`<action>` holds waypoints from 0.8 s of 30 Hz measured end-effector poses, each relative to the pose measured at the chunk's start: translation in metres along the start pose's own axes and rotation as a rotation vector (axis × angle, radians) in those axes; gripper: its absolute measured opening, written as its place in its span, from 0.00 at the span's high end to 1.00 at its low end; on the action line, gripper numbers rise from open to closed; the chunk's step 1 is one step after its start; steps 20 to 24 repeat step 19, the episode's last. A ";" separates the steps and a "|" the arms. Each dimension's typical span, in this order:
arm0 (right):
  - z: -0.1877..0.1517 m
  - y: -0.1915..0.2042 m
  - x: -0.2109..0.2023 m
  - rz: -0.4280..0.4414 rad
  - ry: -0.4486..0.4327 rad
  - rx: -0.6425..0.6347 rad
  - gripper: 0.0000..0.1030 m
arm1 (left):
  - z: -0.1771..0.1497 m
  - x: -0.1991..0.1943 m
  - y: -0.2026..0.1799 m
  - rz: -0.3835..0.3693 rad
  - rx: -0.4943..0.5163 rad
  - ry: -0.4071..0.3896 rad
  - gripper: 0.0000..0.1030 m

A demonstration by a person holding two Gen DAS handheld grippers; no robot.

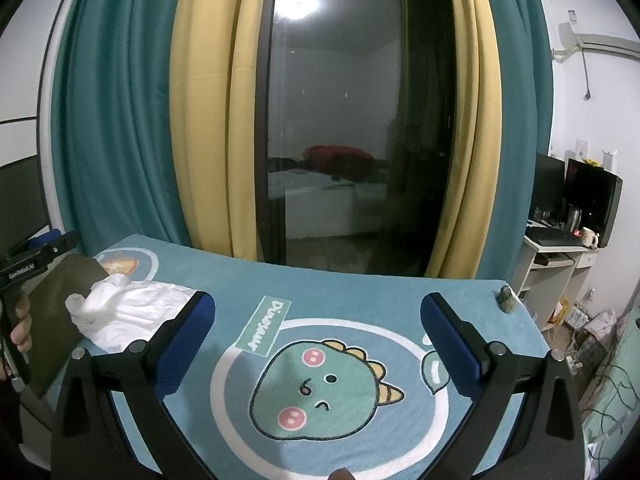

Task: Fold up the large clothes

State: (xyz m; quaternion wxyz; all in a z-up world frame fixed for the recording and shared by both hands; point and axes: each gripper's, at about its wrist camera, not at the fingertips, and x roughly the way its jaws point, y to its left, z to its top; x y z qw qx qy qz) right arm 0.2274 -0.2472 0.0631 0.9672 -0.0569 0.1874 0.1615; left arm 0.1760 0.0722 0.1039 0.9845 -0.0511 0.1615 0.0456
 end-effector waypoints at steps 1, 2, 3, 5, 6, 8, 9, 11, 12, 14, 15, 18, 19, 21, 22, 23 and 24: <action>0.000 0.000 0.000 0.000 -0.001 -0.001 0.02 | 0.000 0.001 0.000 -0.001 0.001 -0.001 0.21; 0.000 -0.001 0.000 0.003 -0.002 -0.001 0.02 | 0.000 0.001 0.000 -0.001 0.001 0.000 0.21; 0.000 0.000 0.000 0.002 -0.001 -0.001 0.02 | 0.000 0.001 0.000 0.000 0.001 0.000 0.21; 0.000 0.000 0.000 0.002 -0.002 -0.002 0.02 | 0.000 0.002 0.000 -0.003 -0.001 0.004 0.21; 0.000 0.000 0.000 0.003 -0.002 -0.004 0.02 | 0.000 0.002 0.000 -0.004 0.000 0.005 0.21; 0.000 0.000 0.001 0.002 0.000 -0.003 0.02 | 0.000 0.002 0.001 -0.004 0.002 0.004 0.21; 0.000 0.000 0.002 0.003 0.001 -0.002 0.02 | 0.001 0.001 0.000 -0.006 0.003 0.005 0.21; 0.000 0.001 0.002 0.005 0.003 -0.003 0.02 | 0.001 0.001 0.000 -0.006 0.003 0.006 0.21; -0.001 0.002 0.002 0.005 0.003 -0.004 0.02 | 0.001 0.001 -0.001 -0.006 0.003 0.006 0.21; 0.000 0.002 0.003 0.005 0.003 -0.004 0.02 | 0.002 0.000 0.000 -0.007 -0.001 0.007 0.21; -0.001 0.002 0.003 0.005 0.003 -0.004 0.02 | 0.002 0.001 0.000 -0.007 -0.003 0.008 0.21; 0.000 0.002 0.003 0.005 0.006 -0.005 0.02 | 0.001 0.001 -0.001 -0.005 -0.003 0.010 0.21; -0.001 0.002 0.003 0.005 0.005 -0.005 0.02 | 0.000 0.002 -0.002 -0.005 -0.004 0.010 0.21; -0.001 0.002 0.003 0.005 0.005 -0.005 0.02 | 0.000 0.002 -0.002 -0.005 -0.004 0.010 0.21; -0.001 0.002 0.003 0.005 0.005 -0.005 0.02 | 0.000 0.002 -0.002 -0.005 -0.004 0.010 0.21; -0.001 0.002 0.003 0.005 0.005 -0.005 0.02 | 0.000 0.002 -0.002 -0.005 -0.004 0.010 0.21; -0.001 0.002 0.003 0.005 0.005 -0.005 0.02 | 0.000 0.002 -0.002 -0.005 -0.004 0.010 0.21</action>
